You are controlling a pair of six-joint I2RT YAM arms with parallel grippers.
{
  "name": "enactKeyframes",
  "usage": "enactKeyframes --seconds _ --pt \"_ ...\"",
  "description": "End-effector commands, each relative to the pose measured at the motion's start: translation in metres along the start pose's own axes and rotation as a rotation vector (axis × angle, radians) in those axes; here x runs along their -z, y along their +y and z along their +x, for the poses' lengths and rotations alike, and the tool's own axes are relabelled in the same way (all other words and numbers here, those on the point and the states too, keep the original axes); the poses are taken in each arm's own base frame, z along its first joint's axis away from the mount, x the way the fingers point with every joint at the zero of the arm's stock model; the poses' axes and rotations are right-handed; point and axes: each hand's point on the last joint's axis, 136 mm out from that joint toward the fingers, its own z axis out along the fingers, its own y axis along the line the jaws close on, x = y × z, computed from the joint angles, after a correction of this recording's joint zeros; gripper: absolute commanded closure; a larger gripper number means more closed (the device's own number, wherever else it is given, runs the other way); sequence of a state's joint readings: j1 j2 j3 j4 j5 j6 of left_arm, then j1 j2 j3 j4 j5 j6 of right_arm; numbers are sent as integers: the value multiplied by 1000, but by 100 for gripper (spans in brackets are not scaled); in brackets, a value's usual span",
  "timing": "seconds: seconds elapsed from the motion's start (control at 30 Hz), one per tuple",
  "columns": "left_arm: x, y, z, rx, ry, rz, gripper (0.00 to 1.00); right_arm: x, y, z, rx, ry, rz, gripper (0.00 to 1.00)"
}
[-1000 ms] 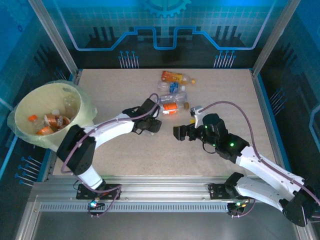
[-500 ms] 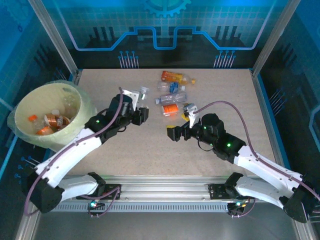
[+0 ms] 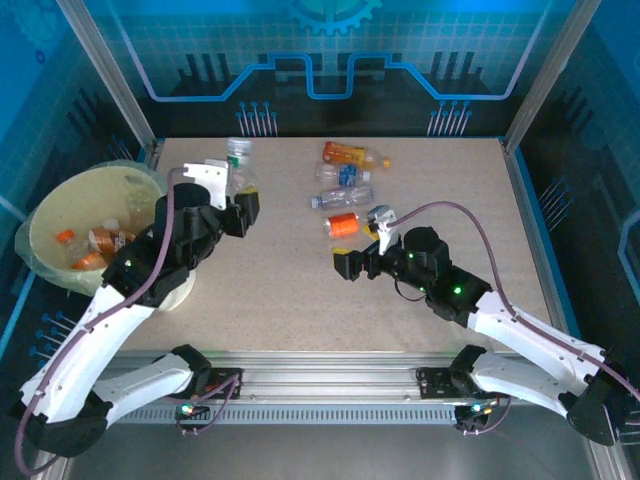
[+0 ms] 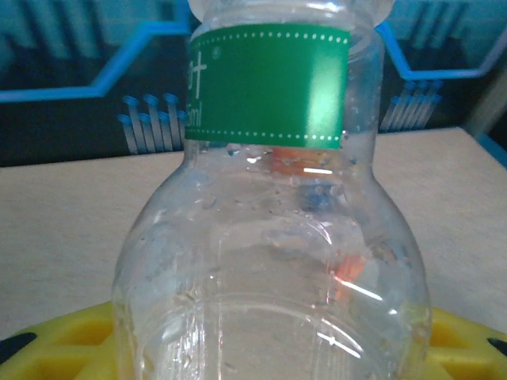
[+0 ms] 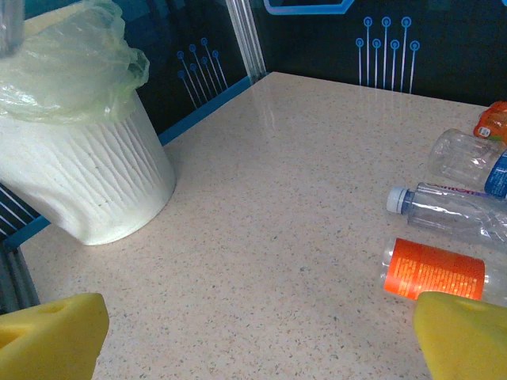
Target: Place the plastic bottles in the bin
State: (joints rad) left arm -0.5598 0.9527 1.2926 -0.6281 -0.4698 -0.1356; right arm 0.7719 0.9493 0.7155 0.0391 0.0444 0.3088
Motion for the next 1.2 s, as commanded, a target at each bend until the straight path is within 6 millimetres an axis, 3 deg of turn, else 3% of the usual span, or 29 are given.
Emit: enactKeyframes --seconds 0.0,0.17,0.4,0.8,0.9,1.1,1.17 --pt "17 54 -30 -37 -70 -283 51 2 8 -21 16 -60 -11 0" --pt "32 107 -44 -55 -70 -544 51 1 5 -20 4 -60 2 0" --pt "48 164 -35 -33 10 -737 50 1 4 -22 9 -59 11 0" --pt "63 233 14 66 278 -868 48 -2 9 -25 20 -31 -5 0" --pt "74 253 25 199 311 -910 48 -5 10 -26 17 -26 -10 0" --pt "77 289 56 359 391 -999 47 -9 13 -30 25 -24 -21 0" --pt "82 304 68 418 412 -1048 40 -11 13 -31 36 -23 -23 0"
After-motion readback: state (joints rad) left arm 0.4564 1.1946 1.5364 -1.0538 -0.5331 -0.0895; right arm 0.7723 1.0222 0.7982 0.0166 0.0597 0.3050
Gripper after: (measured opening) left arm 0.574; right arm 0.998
